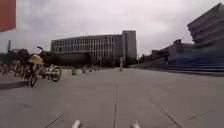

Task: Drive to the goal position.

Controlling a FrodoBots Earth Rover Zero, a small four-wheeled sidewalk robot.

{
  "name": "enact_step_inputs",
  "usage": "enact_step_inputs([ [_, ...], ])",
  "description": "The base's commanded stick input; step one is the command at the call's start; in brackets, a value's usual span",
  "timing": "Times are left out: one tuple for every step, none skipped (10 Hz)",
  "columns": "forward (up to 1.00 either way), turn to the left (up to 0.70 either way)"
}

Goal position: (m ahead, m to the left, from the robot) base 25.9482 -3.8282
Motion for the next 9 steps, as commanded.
enact_step_inputs([
  [0.85,0.00],
  [0.85,0.00],
  [0.85,0.00],
  [0.85,0.00],
  [0.85,0.00],
  [0.85,0.00],
  [0.85,0.00],
  [0.85,0.00],
  [0.85,0.00],
])
